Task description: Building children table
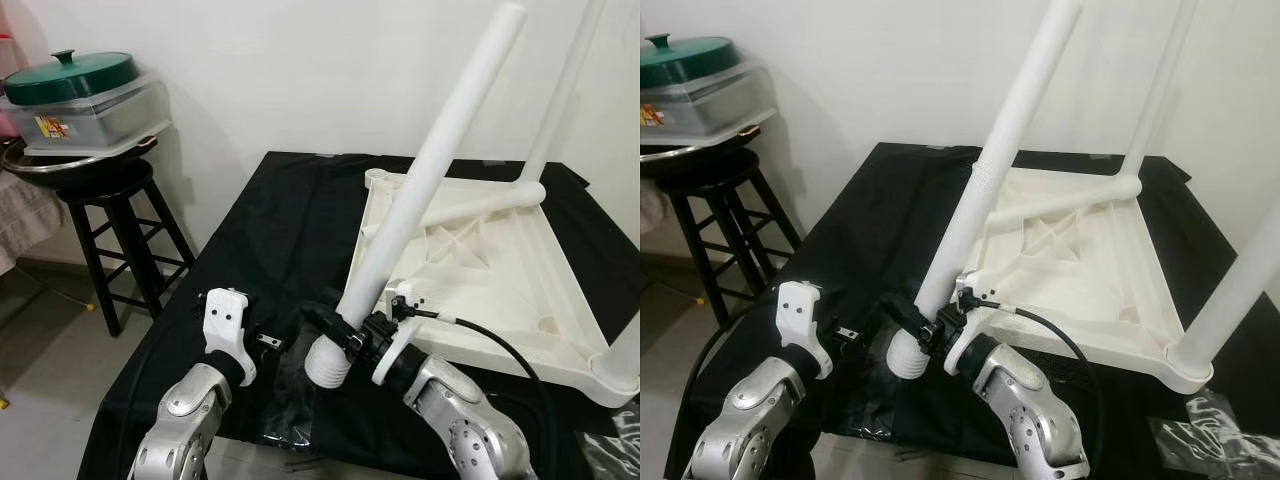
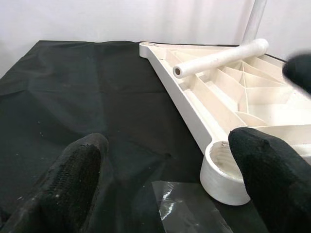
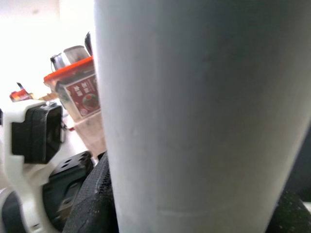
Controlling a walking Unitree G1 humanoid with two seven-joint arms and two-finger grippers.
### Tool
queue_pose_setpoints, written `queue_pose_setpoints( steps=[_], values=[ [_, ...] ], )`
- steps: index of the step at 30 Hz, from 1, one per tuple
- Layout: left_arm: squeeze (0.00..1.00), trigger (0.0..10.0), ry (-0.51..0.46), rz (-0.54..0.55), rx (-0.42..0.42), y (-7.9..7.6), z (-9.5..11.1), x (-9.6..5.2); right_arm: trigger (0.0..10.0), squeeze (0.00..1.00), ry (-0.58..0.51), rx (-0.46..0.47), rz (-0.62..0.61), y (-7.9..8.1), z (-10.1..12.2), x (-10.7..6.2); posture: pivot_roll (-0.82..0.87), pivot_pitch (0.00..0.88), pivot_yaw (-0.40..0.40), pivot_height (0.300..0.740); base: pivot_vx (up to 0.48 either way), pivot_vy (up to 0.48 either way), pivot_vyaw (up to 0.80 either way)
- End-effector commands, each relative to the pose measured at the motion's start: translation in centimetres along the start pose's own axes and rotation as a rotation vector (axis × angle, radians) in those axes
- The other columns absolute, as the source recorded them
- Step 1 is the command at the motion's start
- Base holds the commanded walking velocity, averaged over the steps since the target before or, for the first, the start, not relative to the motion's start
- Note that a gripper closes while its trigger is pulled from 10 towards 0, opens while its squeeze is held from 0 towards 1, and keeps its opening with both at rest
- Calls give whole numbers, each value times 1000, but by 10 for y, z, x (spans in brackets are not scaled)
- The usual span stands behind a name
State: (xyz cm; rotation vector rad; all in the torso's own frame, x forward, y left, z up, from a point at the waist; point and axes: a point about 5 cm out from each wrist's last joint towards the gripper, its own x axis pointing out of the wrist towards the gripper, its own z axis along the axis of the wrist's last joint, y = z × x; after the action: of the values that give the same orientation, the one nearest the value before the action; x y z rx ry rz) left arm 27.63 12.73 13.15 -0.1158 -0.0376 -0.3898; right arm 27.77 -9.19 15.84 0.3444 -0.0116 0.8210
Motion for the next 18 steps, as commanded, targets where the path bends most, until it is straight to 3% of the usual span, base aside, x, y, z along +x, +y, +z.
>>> queue_pose_setpoints(
  steps=[1,11,18],
  values=[
    [0,10000,-11,22,43,6,5,-1,10000,0,-10,-60,23,0,7,7,-9,0,4,740,0,0,0],
    [0,10000,-49,73,103,11,21,-10,10000,0,-36,-178,105,-14,43,30,45,0,-28,740,0,0,0],
    [0,10000,-41,75,102,16,27,-19,10000,0,17,-263,147,-15,49,30,46,48,-20,740,0,0,0]
  ],
)
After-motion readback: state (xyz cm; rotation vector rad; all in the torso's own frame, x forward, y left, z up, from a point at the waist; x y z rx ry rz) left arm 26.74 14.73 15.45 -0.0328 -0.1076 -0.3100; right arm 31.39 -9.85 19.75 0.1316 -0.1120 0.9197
